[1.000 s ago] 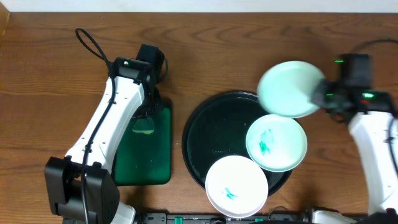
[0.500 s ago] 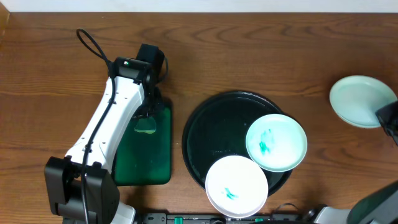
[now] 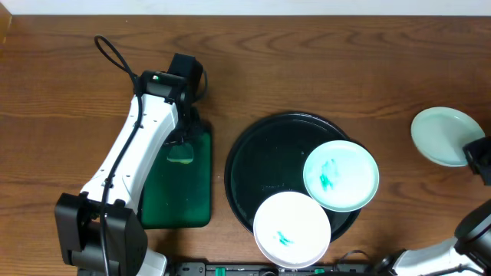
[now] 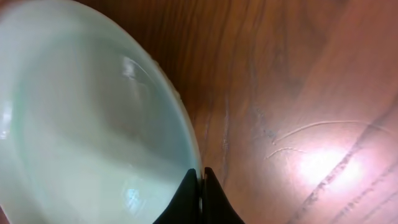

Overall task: Clean dirty plates on tray and stack at the side
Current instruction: 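Carry the plate right and set it on the table with the right gripper, then move the right gripper back to the right plate on the black tray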

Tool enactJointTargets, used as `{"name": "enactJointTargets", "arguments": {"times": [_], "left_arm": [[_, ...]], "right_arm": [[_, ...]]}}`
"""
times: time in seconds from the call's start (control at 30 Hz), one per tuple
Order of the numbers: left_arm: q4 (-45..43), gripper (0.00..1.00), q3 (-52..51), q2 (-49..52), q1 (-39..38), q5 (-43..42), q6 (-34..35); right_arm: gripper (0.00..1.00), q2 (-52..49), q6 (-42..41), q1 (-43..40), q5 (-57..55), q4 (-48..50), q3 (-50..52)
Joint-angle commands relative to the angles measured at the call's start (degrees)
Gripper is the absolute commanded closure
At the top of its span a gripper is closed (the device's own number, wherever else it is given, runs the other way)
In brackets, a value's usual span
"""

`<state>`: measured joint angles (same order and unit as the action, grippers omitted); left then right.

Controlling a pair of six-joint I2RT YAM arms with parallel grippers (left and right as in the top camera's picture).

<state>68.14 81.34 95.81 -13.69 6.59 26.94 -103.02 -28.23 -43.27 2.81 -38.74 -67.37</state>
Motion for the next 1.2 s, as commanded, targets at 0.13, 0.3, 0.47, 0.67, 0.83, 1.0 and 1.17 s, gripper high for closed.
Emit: {"name": "enactJointTargets", "arguments": {"times": [0.13,0.3,0.47,0.67,0.83,1.0,1.17], "left_arm": [[-0.13,0.93,-0.28,0.11,0.17,0.24,-0.81],[-0.13,0.93,-0.28,0.11,0.17,0.22,-1.03],[-0.13,0.93,-0.28,0.11,0.17,0.20,-1.44],[-0.09,0.93,-0.28,0.11,0.17,-0.15,-1.44],[-0.11,0.93,-0.28,0.11,0.17,-1.68,-1.86],[-0.90,0.93,-0.28,0.11,0.17,-1.68,-1.86],[-1.95,0.93,-0.28,0.11,0.17,-1.68,-1.86]], "right_arm": [[0.99,-4.02,0.63,3.06,0.68,-0.85,-0.39],[0.24,-3.65,0.66,3.19,0.68,-2.71,-0.44],[0.09,-1.86,0.90,3.21,0.61,-6.32,-1.68],[0.07,6.78,1.64,3.63,0.85,-11.26,-5.77],[0.01,18.80,3.32,6.80,5.18,-16.00,-10.16],[0.01,30.12,5.51,13.55,13.97,-17.64,-10.45],[0.01,35.21,9.01,24.20,12.57,-23.96,-9.77]]}}
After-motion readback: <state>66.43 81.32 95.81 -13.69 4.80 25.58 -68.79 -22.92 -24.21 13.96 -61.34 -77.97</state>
